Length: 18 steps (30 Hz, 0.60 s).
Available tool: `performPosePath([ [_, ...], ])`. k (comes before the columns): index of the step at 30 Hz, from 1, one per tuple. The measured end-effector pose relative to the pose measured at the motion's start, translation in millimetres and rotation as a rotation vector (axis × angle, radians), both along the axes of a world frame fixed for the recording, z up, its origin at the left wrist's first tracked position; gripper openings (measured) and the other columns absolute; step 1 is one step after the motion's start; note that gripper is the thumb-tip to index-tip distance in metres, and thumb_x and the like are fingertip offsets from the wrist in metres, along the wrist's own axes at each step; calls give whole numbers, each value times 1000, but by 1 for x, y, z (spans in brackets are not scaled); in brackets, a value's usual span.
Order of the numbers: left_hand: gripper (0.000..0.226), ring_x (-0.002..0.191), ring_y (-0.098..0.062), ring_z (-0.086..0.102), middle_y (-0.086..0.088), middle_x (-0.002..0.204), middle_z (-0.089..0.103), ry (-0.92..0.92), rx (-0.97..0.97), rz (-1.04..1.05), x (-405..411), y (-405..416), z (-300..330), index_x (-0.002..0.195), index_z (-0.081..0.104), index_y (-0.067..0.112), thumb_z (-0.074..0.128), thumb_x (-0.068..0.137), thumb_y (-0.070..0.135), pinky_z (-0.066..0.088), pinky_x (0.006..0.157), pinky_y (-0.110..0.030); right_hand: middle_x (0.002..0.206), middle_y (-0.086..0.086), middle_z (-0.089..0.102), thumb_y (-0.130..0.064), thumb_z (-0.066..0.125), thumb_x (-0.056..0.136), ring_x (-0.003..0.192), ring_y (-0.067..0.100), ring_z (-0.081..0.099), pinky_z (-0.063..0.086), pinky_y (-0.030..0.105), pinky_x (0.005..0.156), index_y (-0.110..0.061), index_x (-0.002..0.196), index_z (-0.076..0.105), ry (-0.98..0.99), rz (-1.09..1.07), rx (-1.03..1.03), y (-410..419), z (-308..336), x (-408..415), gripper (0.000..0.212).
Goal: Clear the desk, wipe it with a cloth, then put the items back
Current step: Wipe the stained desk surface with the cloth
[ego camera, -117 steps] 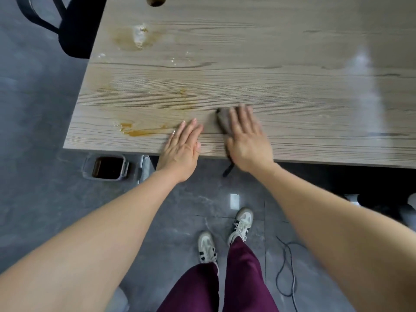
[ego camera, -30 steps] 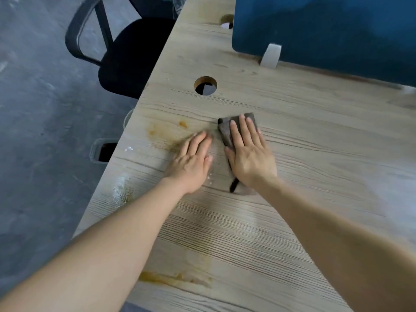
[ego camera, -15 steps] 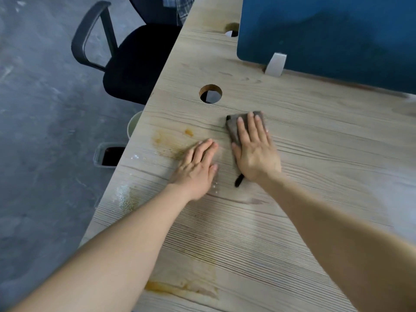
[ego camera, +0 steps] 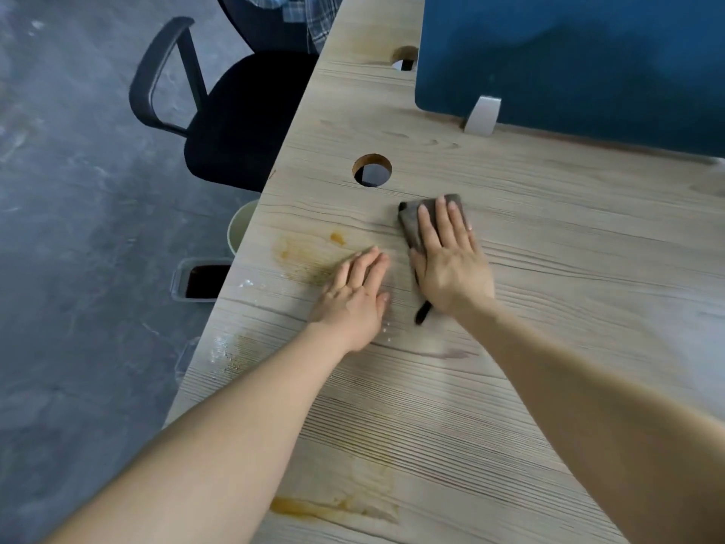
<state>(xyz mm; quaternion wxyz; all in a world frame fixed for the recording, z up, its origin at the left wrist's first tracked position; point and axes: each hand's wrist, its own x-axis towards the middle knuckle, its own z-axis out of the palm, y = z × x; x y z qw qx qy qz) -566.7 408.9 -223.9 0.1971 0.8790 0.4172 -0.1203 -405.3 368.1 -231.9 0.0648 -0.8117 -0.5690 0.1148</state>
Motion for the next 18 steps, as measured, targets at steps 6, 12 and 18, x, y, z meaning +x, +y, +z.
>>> performPosePath([
  [6,44,132,-22,24,3,147,22,-39,76,-95,8,20,15,141,28,20,31,99,35,29,104,-40,158,-3,-11,-41,20,101,143,10,-15,-10,26,113,-26,151,-3,31,94,-50,-16,5,-6,57],
  [12,42,126,-19,32,4,141,33,-185,157,-116,50,65,15,140,35,20,36,99,26,29,104,-34,159,-1,-9,-39,20,102,145,15,-12,-5,31,117,-25,151,-1,28,-71,-38,43,0,38,56],
  [18,42,129,-16,29,6,143,32,-238,194,-110,73,109,10,140,35,22,38,98,24,31,103,-33,159,2,-5,-40,21,101,146,20,-7,0,35,117,-26,152,4,27,-226,4,89,-3,75,55],
])
